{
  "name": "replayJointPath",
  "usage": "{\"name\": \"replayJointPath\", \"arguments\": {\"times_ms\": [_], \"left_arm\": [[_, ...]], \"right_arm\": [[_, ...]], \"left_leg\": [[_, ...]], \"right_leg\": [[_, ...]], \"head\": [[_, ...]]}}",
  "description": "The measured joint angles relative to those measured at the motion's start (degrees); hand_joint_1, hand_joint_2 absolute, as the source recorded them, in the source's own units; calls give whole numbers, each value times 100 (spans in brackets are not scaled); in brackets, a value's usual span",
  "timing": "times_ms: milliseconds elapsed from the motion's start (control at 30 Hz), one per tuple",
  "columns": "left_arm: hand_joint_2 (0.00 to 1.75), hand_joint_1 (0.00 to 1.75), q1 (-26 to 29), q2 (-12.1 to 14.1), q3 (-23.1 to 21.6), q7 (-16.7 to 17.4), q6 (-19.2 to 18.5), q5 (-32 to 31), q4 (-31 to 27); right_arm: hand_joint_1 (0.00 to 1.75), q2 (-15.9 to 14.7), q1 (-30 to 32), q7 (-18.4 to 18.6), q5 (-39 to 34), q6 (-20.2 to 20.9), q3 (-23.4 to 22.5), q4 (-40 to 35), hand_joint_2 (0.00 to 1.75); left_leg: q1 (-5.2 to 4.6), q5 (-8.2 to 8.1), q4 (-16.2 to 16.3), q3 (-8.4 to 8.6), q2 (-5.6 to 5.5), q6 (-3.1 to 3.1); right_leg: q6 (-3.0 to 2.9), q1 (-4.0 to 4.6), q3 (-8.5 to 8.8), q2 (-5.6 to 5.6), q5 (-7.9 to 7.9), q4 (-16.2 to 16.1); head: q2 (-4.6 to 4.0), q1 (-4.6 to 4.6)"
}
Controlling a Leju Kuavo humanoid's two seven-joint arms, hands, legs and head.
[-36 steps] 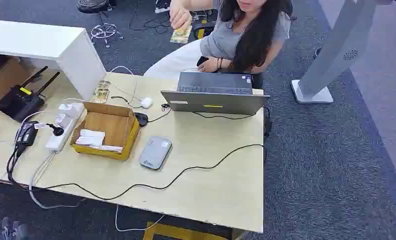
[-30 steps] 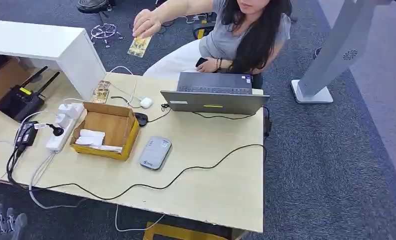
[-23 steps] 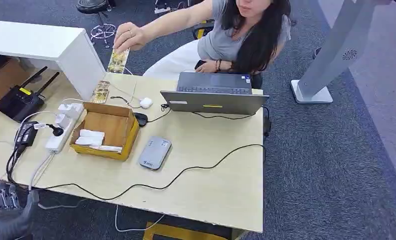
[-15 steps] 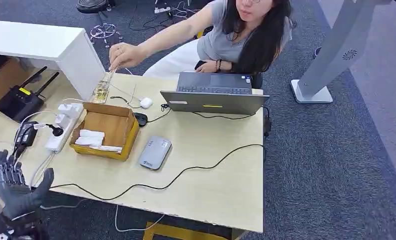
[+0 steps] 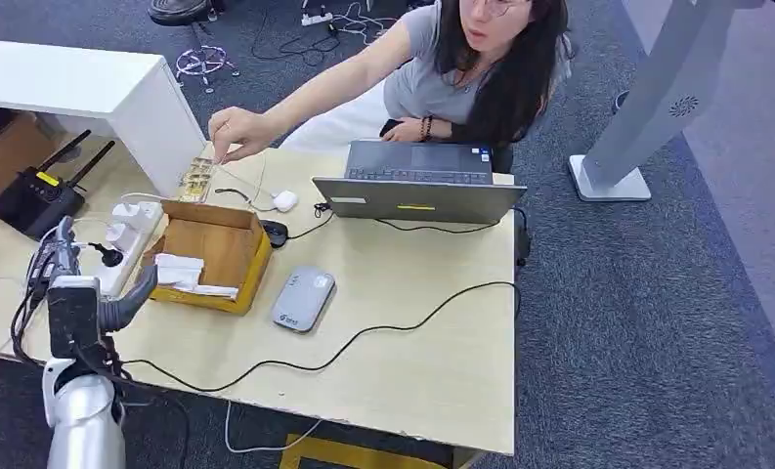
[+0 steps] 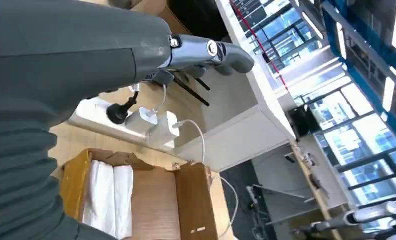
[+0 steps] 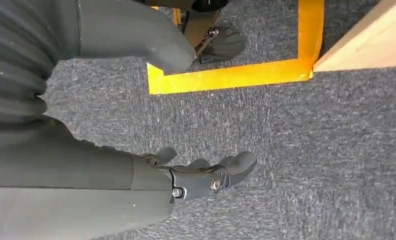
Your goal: Pass the card to the sensor for recognition and then transmit it.
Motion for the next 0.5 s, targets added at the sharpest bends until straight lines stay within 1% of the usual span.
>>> {"name": "replayJointPath", "arguments": {"times_ms": [500], "left_arm": [[175,0,-1354,575,-1026,799,1052,-2073,1120]], "right_arm": [[0,13,-97,140,378,85,262,17,175]], "left_leg": [[0,2,1,0,3,-3]], "right_leg": [[-2,0,-3,9,6,1]], "head": [[2,0]]}}
